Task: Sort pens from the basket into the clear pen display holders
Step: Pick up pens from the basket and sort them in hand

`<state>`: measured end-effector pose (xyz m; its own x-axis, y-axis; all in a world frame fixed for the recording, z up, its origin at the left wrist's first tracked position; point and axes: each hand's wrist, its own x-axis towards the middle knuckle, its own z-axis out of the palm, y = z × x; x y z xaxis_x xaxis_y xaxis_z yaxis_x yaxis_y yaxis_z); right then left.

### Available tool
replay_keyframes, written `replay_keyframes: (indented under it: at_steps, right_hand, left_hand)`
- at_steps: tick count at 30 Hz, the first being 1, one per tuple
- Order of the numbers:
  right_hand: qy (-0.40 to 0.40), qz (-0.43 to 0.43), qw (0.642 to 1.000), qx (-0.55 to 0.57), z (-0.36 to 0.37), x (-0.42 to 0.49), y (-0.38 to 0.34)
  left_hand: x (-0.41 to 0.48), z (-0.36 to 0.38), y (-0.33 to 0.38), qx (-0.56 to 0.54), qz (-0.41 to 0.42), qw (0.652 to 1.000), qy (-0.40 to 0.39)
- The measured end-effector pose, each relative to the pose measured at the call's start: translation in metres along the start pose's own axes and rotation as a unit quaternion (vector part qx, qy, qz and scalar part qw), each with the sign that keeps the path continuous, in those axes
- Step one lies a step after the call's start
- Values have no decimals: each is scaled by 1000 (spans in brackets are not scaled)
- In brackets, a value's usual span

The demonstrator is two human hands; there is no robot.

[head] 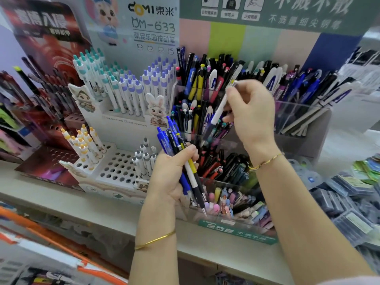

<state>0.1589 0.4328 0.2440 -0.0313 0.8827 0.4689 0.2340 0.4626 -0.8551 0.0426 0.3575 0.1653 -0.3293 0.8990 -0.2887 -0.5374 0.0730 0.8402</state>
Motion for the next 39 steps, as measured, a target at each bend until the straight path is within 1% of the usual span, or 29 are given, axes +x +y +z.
replay_keyframes:
  at_steps: [2, 6, 10, 11, 13, 16, 18, 21, 24, 26, 27, 28, 30, 32, 33, 34, 35, 37, 38, 39]
  right_hand:
    - [30, -43, 998, -23, 4, 4, -1]
    - [22, -97, 989, -108, 15, 4, 6]
    - [41, -143, 977, -150, 13, 14, 1]
    - [31, -141, 975, -168, 13, 17, 1]
    - [-17, -110, 972, -208, 17, 18, 4]
    - [-69, -83, 945, -310, 22, 10, 15]
    - [-74, -71, 926, -364, 22, 6, 16]
    - [-90, -70, 902, -416, 24, 7, 13]
    - [-108, -93, 872, -468, 32, 2, 15]
    - [-96, -113, 862, -485, 35, -1, 17]
    - [-85, -116, 865, -480, 33, -2, 18]
    - [-72, -115, 877, -460, 30, -2, 19]
    - [-36, -109, 923, -368, 20, -3, 21]
    - [-14, -82, 963, -258, 5, -4, 20]
    - [-27, -56, 975, -212, -4, -5, 17]
    - [-60, -21, 984, -169, -13, -6, 14]
    - [-109, 19, 986, -128, -21, -8, 10]
    - [-201, 89, 972, -82, -33, -14, 5]
    - [-225, 108, 966, -68, -37, -16, 5]
    - [-231, 117, 964, -62, -40, -17, 7]
  left_hand:
    - [1, -2, 1, -7, 9, 1000, -1]
    - [-1, 0, 2, -29, 15, 999, -10]
    - [-2, 1, 4, -34, 22, 999, -17]
    - [-2, 1, 4, -34, 23, 999, -17]
    - [-1, 1, 5, -30, 27, 999, -14]
    - [1, 3, 3, -18, 26, 999, -14]
    - [2, 4, 3, -15, 18, 1000, -12]
    - [1, 6, 2, -20, 14, 1000, -11]
    - [-1, 9, 3, -25, 19, 999, -10]
    - [-2, 9, 3, -29, 21, 999, -13]
    - [-2, 9, 3, -28, 22, 999, -14]
    - [-2, 8, 3, -25, 24, 999, -17]
    - [-2, 8, 2, -15, 28, 999, -31]
    - [-4, 11, 1, 1, 27, 998, -60]
    - [-5, 14, 0, 9, 27, 997, -78]
    - [-7, 17, -1, 17, 25, 995, -97]
    - [-8, 21, -3, 23, 22, 993, -115]
    - [-11, 31, -7, 39, 17, 988, -149]
    - [-12, 37, -10, 48, 15, 985, -166]
    - [-13, 42, -12, 54, 12, 982, -182]
